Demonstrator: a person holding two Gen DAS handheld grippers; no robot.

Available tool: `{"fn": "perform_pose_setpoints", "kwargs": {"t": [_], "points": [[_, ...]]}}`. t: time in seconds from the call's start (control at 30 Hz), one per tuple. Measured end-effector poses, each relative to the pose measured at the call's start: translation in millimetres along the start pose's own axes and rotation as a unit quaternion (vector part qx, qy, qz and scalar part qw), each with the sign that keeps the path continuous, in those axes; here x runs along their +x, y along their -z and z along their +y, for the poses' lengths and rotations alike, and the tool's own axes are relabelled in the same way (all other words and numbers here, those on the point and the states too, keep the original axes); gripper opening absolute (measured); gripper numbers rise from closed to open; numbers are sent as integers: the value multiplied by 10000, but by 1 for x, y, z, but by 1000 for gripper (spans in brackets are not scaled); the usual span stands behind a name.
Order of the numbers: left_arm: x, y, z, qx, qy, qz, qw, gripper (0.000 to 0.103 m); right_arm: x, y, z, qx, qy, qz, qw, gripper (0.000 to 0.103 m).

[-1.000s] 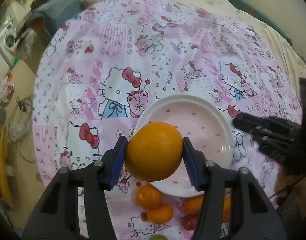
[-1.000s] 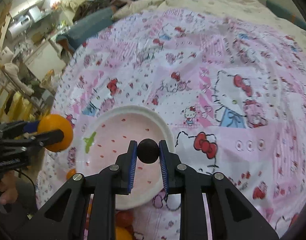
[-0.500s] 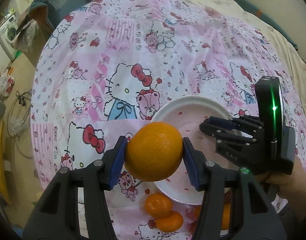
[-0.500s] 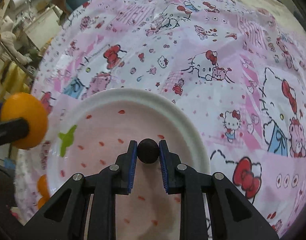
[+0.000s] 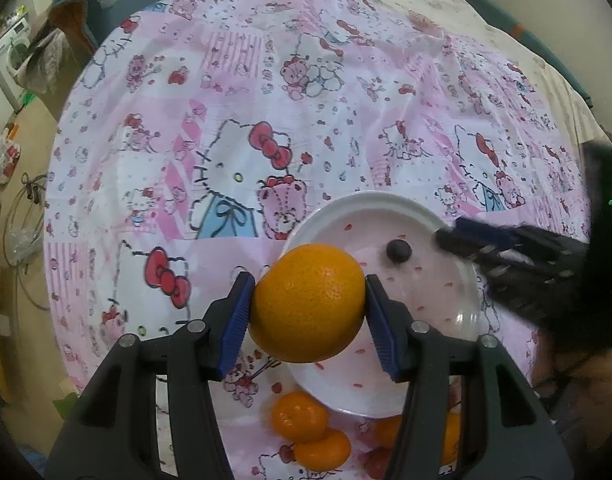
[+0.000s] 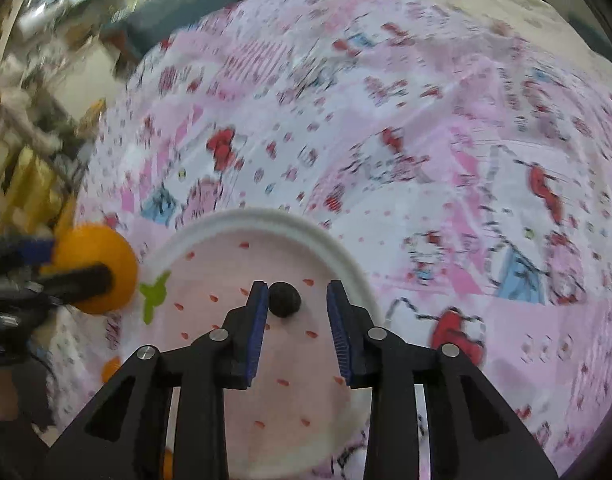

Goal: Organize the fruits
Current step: 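Lower the plum onto the plate and open the right gripper while the left carries the orange, then lower the orange onto the plate and open the left gripper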

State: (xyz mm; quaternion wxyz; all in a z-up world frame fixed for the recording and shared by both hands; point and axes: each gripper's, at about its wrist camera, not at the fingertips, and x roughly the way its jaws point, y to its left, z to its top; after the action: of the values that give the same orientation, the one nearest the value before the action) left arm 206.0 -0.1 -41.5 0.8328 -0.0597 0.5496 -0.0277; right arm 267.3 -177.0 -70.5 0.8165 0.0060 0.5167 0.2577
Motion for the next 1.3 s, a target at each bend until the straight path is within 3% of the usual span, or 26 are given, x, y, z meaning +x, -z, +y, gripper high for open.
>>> {"fn": "perform_pose_setpoints", "kwargs": {"t": [0.17, 0.2, 0.23, 0.3, 0.4, 0.53, 1.0, 1.03, 1.17, 1.3], "points": [[10, 1, -12, 120, 207, 43, 9997, 51, -52, 5, -2, 389, -40, -241, 9989, 34], [12, 0, -13, 131, 258, 51, 9996, 51, -58, 9, -3, 468, -97, -266, 9985, 39], [14, -1, -15, 141, 274, 56, 9995, 51, -67, 16, -6, 574, -134, -298, 9978, 56], [22, -5, -20, 176, 310, 92, 9993, 51, -79, 29, -11, 743, -108, -419, 9963, 73], [32, -8, -27, 280, 311, 99, 9991, 51, -90, 46, -18, 967, -52, -461, 9942, 74], [46, -10, -38, 400, 234, 161, 9988, 51, -101, 67, -30, 1295, 60, -578, 9899, 84], [70, -22, -45, 353, -171, 107, 9992, 55, -104, 71, -55, 1590, 11, -831, 9838, 84], [70, -22, -45, 356, -180, 132, 9991, 57, -104, 71, -56, 1607, 12, -821, 9836, 84], [64, -21, -42, 282, -150, 71, 9995, 82, -103, 70, -59, 1676, -27, -808, 9825, 84], [50, -19, -38, 239, -74, -18, 9997, 88, -104, 67, -54, 1599, -107, -829, 9836, 84]]}}
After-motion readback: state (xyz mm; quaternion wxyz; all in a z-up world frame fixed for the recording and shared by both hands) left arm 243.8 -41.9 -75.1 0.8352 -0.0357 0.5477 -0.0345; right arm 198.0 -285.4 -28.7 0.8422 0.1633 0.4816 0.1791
